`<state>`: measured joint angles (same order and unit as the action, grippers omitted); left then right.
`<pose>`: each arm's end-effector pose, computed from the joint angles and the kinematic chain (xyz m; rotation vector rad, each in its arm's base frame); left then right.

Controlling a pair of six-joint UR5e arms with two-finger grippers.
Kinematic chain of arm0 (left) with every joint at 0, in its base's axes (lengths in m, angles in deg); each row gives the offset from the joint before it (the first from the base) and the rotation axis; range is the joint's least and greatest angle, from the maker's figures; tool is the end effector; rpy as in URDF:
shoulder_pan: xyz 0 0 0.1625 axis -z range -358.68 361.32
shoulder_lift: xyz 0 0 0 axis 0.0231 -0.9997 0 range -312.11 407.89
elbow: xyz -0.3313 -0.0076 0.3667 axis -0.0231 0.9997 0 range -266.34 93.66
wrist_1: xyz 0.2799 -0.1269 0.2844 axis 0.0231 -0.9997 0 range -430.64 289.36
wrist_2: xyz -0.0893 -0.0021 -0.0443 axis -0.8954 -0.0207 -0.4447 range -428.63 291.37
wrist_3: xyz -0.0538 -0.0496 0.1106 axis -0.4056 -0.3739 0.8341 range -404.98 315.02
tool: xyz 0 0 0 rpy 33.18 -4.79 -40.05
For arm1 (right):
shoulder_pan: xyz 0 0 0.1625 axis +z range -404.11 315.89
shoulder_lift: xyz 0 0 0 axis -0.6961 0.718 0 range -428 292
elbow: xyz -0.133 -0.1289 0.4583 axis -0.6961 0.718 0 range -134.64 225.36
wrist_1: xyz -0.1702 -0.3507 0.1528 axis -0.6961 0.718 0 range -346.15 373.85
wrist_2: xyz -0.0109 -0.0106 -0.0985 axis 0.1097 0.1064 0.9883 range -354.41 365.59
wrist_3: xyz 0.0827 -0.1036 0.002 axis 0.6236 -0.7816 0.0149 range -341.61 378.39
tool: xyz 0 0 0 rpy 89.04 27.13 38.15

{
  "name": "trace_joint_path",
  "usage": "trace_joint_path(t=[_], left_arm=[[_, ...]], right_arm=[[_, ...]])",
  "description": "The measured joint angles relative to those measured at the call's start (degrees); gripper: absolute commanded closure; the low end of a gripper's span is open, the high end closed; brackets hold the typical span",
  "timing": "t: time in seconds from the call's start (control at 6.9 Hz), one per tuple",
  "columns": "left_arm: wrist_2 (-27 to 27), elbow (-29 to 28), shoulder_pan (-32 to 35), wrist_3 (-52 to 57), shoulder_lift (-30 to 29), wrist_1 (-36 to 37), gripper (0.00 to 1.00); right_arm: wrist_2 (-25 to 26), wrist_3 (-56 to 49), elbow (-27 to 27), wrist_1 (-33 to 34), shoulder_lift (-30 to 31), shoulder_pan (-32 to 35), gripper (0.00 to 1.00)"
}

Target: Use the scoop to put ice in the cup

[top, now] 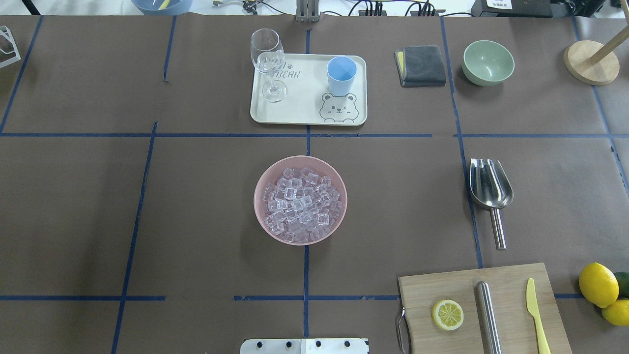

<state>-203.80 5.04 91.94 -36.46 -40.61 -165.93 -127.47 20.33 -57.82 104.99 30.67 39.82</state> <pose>-0.0445 -0.4913 0.7414 0.1484 0.7795 0.1663 -0.0025 -0.4285 0.7108 0.0034 -0.7537 -0.0906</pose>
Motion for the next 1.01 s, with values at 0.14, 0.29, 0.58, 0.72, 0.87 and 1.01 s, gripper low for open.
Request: trace_joint_path(t=[0.14, 0.29, 0.58, 0.72, 0.87, 1.01], left_arm=[[0.0, 0.0, 0.0, 0.0, 0.0, 0.0, 0.00], [0.1, 0.1, -0.1, 0.0, 0.1, 0.1, 0.00], [0.2, 0.2, -0.1, 0.0, 0.1, 0.1, 0.00], [0.2, 0.3, -0.1, 0.0, 0.1, 0.1, 0.00], [0.2, 0.6, -0.1, 0.0, 0.1, 0.1, 0.00], [0.1, 1.1, -0.1, 0.0, -0.1, 0.0, 0.00]], right_arm=[[0.0, 0.0, 0.0, 0.0, 0.0, 0.0, 0.00], [0.0, -0.2, 0.0, 0.0, 0.0, 0.0, 0.00], [0.1, -0.3, -0.2, -0.8, -0.8, 0.0, 0.00], [0.1, -0.2, -0.2, -2.6, -1.2, 0.0, 0.00], [0.0, 0.0, -0.1, -5.4, -1.4, 0.0, 0.00], [-0.1, 0.2, 0.0, -8.0, -1.3, -0.1, 0.00]])
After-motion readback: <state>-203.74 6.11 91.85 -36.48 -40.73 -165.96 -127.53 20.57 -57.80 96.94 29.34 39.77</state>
